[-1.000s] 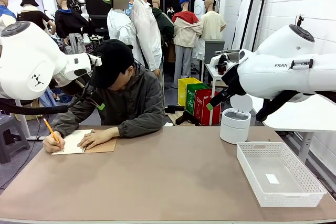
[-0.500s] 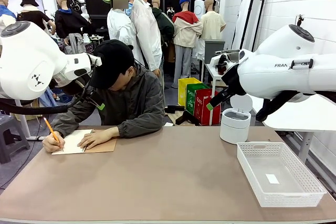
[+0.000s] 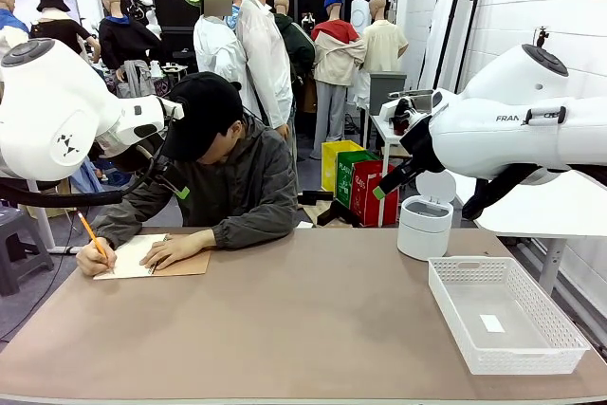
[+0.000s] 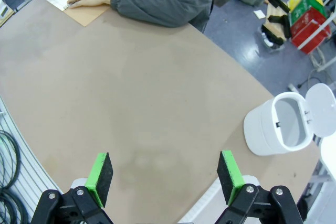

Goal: Sort the paper based on its condition.
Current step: If a person hands you a paper, place it in the Organizing basket , and if it's crumpled, put it in the Trash can.

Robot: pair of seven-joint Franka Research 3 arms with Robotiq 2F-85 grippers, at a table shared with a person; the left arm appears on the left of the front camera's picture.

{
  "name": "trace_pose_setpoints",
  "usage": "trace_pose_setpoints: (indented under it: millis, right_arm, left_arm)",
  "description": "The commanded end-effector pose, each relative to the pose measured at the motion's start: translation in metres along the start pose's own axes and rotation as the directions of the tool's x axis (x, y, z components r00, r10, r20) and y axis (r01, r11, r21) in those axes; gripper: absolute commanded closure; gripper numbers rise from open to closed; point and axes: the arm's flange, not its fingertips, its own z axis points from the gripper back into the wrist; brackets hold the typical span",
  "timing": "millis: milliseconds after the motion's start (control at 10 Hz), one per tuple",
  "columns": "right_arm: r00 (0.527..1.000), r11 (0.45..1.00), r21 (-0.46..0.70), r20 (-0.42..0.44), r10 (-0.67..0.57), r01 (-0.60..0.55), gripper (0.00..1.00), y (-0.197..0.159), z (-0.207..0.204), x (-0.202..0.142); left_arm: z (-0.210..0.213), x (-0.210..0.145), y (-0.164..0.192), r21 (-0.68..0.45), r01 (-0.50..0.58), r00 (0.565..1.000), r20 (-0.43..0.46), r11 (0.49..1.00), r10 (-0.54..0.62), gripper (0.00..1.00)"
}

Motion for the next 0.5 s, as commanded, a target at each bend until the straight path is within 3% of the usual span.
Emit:
trace_pose_setpoints:
  millis: [0, 400]
  right_arm:
    - [1.0, 1.0, -0.006, -0.004, 0.001, -0.001, 0.0, -0.0007, -0.0001, -0.0002]
    - [1.0, 1.0, -0.006, -0.004, 0.001, -0.001, 0.0, -0.0007, -0.0001, -0.0002]
  left_arm:
    - [0.0006, 0.0008, 0.0005, -0.002, -0.001, 1.0, -0.006, 1.0, 0.001, 0.0]
    - [0.0006, 0.0008, 0.0005, -0.002, -0.001, 1.0, -0.006, 1.0, 0.001, 0.0]
